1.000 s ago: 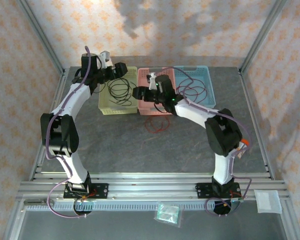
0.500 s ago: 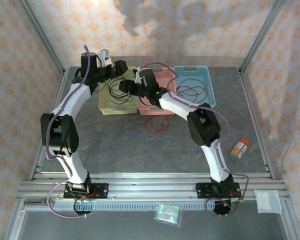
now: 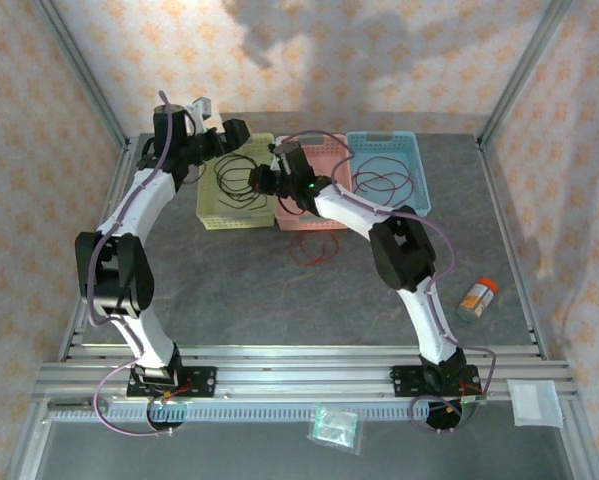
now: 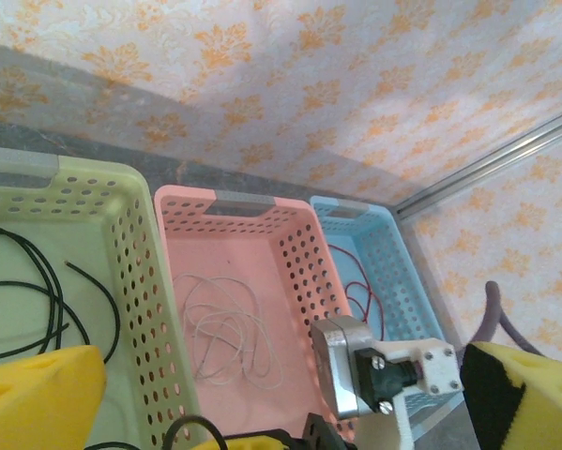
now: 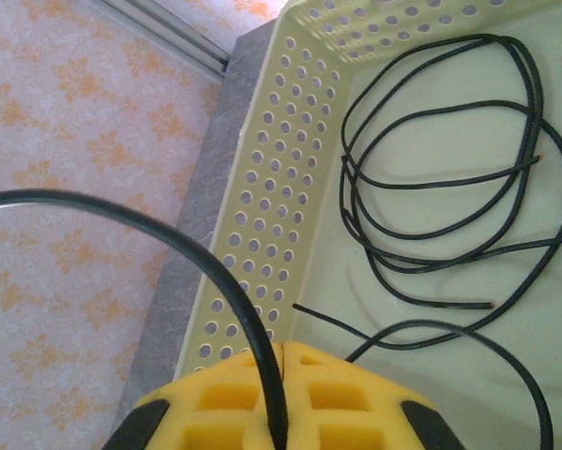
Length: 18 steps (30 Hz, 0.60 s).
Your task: Untangle the cables
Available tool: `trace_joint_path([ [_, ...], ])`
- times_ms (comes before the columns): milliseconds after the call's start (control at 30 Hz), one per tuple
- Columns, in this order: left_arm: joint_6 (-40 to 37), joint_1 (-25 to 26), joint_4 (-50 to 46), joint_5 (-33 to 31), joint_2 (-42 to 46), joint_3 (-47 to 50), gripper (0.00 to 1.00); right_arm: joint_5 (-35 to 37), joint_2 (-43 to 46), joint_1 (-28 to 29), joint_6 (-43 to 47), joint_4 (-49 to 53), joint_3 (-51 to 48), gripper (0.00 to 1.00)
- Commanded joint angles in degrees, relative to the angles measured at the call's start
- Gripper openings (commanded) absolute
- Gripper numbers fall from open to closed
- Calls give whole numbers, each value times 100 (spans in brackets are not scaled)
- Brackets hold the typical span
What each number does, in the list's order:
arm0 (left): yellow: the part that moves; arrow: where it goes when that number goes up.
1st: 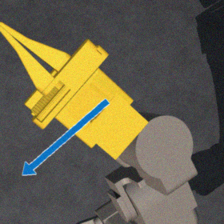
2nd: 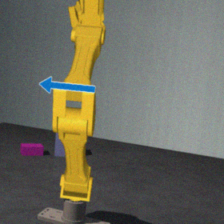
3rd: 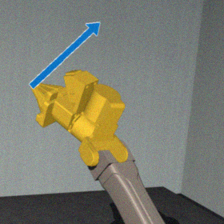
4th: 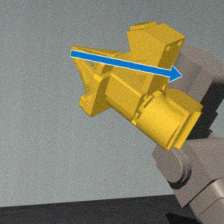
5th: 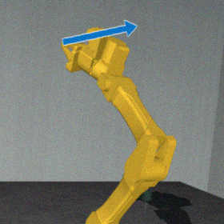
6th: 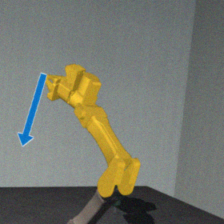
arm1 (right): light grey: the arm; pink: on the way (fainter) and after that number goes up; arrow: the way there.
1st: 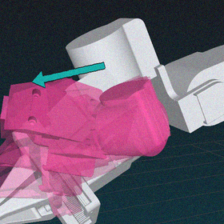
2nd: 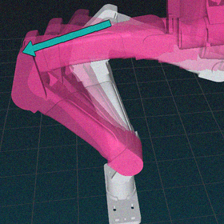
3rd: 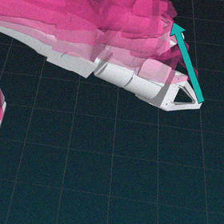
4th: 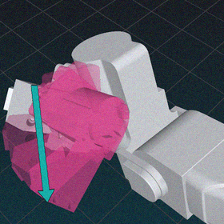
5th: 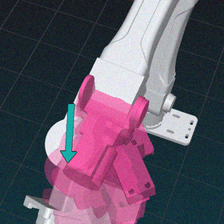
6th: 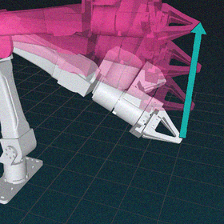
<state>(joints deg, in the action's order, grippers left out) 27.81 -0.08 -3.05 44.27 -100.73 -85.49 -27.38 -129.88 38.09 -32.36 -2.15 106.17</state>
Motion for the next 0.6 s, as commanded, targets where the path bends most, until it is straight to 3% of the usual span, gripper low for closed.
trace_joint_path([
  [0,497,-145,620,499,466,270,99,181,-107,-62,-59,117,372,0],
  [167,548,-387,720,363,1244,812,99,410,-303,-164,-67,279,756,0],
  [433,-293,-713,-534,-1124,2636,1638,99,801,-1050,-205,543,1367,2261,0],
  [567,-467,-678,-744,-1562,2990,2149,99,836,-1348,-227,758,1655,2810,34],
])
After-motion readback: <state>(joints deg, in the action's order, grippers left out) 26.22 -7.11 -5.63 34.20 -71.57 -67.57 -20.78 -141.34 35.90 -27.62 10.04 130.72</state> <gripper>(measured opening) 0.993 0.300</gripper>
